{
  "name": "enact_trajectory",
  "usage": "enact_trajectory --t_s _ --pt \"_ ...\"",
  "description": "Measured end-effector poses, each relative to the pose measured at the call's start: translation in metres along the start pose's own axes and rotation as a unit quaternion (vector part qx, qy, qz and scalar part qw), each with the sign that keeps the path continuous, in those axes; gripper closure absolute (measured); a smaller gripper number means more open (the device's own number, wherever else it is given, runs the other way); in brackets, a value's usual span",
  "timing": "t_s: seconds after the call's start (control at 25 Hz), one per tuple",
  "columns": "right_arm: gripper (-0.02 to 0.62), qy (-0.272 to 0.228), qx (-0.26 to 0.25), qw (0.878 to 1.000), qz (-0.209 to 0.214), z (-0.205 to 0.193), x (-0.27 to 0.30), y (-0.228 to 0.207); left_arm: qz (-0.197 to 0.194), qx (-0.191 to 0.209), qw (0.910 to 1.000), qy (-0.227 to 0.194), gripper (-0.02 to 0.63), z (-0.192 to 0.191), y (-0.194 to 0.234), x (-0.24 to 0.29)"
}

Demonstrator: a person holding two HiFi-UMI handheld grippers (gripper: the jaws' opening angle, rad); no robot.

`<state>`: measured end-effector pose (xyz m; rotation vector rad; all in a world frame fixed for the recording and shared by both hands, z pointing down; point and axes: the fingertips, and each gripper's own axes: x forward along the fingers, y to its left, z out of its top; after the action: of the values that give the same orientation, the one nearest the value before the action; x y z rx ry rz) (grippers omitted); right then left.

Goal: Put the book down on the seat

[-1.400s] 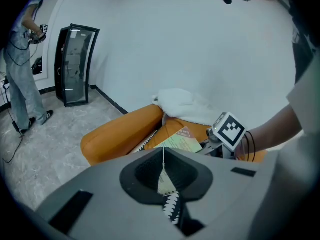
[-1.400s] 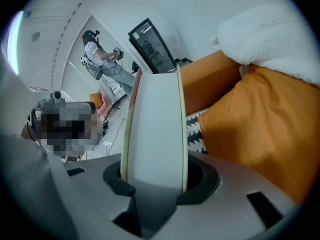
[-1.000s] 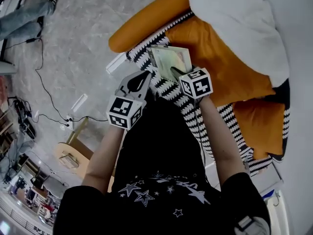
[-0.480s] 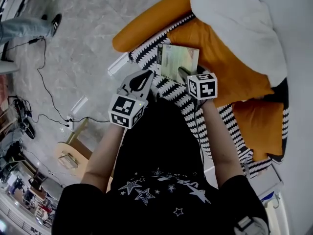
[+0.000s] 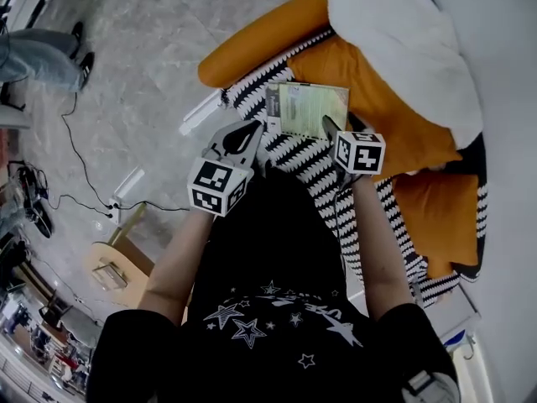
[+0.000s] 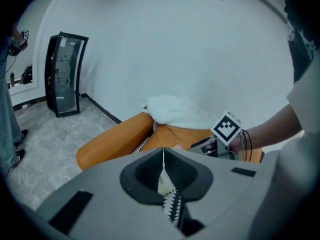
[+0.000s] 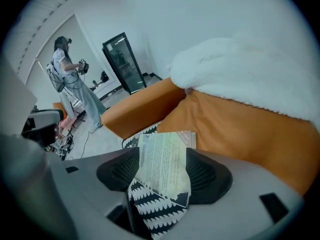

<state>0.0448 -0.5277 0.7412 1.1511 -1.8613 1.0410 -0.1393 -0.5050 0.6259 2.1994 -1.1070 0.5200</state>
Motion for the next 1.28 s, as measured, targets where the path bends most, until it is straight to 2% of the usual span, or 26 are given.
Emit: enact_trajectory --t_s 0.24,0.68,0.84,1.04,1.28 --pt "0.321 -0.031 -0.013 0.999 -0.005 0.016 -0.026 0.026 0.001 0.005 0.9999 -0.015 0.591 0.015 -0.002 -0.021" --pt "0.328 -0.121 -0.042 0.991 0.031 0.071 -0.076 0.127 -0.001 0.031 0.9974 -0.064 0.591 0.05 0.006 -0.092" --pt "0.392 -0.151 -0.057 0.986 0.032 0.079 -0.106 0.165 0.0 0.033 0.9961 -0.081 0.591 0.058 0.005 -0.125" --pt "0.441 -0.185 -0.072 0.979 0.042 0.091 -0.136 0.206 -0.006 0.037 0.9942 -0.101 0.591 0.071 0.007 -0.152" --pt "0.527 -0.211 -0.07 0.973 0.052 0.09 -0.154 0.224 -0.032 0.054 0.9913 -0.116 0.591 0.073 -0.004 -0.16"
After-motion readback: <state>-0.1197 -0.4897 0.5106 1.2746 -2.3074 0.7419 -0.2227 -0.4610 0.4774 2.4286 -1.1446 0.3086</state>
